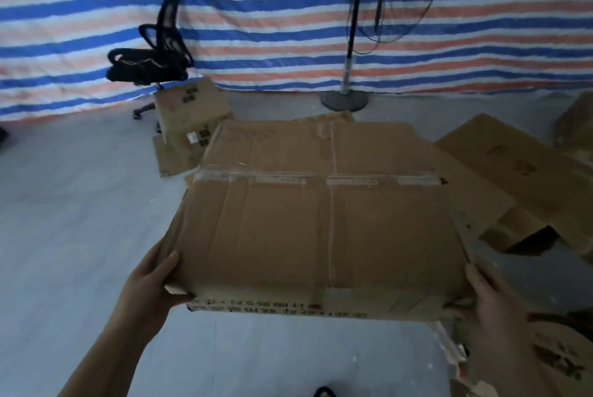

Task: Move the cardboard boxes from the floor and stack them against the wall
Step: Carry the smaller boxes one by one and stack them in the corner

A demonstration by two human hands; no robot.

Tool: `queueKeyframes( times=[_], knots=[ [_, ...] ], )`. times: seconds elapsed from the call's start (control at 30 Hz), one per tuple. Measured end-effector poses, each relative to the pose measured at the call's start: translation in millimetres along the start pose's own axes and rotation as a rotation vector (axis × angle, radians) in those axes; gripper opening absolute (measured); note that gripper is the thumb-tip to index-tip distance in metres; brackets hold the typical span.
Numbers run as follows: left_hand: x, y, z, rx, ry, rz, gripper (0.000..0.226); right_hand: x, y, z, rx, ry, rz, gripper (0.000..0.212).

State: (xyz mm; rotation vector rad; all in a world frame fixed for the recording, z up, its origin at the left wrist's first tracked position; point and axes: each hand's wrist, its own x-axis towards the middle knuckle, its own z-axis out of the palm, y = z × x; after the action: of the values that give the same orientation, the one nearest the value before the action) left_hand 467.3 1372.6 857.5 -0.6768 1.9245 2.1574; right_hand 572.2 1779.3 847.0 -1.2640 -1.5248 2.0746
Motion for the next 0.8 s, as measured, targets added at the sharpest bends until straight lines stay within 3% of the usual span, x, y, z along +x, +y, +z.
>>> queueKeyframes(
  times=[0.13, 0.23, 0.37, 0.47, 0.53, 0.8],
  knots=[
    [-31, -2, -62, -0.095, 0.177, 0.036, 0.039, -16, 1, 62, -0.013, -0.179, -0.009, 0.041],
    [-61, -6, -116, -0.16, 0.316, 0.069, 0.034, -36, 10, 107, -0.074, -0.361, -0.033, 0.07],
    [-109, -14, -193, -0.23, 0.464, 0.128, 0.026, -79, 36, 175, -0.105, -0.533, -0.012, 0.031],
    [-141, -26, -260, -0.277, 0.583, 0.144, 0.03, -130, 63, 222, -0.146, -0.643, -0.036, 0.051],
    [-162, -34, -306, -0.293, 0.655, 0.157, 0.032, -167, 84, 249, -0.141, -0.682, -0.022, 0.032],
    [-244, -50, -468, -0.363, 0.848, 0.236, 0.029, -299, 178, 345, -0.28, -0.885, 0.039, 0.039]
  ],
)
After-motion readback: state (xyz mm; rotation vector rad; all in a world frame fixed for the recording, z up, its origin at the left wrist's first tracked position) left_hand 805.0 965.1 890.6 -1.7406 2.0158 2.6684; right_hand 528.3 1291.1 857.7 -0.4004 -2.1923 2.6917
